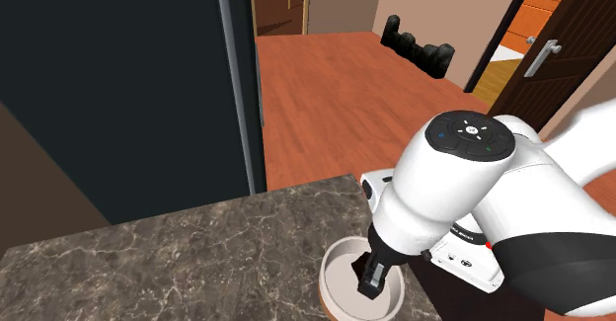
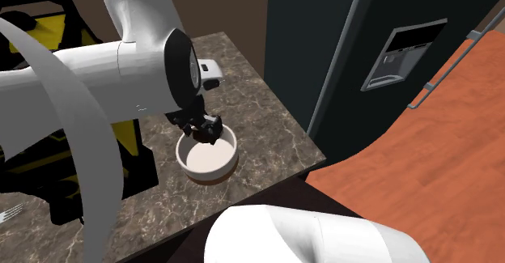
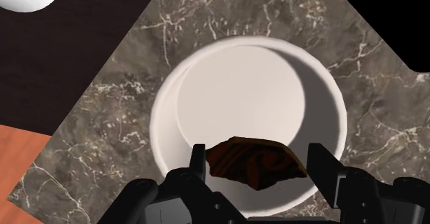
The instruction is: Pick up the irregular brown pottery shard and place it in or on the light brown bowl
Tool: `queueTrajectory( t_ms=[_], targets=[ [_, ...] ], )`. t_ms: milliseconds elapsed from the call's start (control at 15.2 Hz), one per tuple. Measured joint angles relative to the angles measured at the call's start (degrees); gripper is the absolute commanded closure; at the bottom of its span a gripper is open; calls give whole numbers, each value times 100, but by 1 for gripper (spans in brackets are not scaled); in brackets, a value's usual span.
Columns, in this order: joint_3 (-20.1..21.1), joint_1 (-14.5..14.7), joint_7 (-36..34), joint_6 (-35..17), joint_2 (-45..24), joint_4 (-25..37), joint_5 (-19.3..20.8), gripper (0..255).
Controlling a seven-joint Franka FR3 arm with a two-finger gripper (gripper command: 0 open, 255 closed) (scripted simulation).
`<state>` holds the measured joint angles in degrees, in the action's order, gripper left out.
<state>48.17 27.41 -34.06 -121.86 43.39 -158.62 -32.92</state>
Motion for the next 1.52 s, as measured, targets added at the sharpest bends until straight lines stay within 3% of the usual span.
queueTrajectory(
  t_ms=[462,924,990,1386,1518],
  targets=[
    [426,-112,-13,-709,-457,-234,-209,255],
    [485,-129,-11,-814,-523,-269,-237,255],
    [485,-129,-11,-814,-523,-269,-237,0],
    [485,-129,-11,-814,-523,-269,-237,0],
    [279,-54,-14,-474,-282,-165,-149,0]
  ],
)
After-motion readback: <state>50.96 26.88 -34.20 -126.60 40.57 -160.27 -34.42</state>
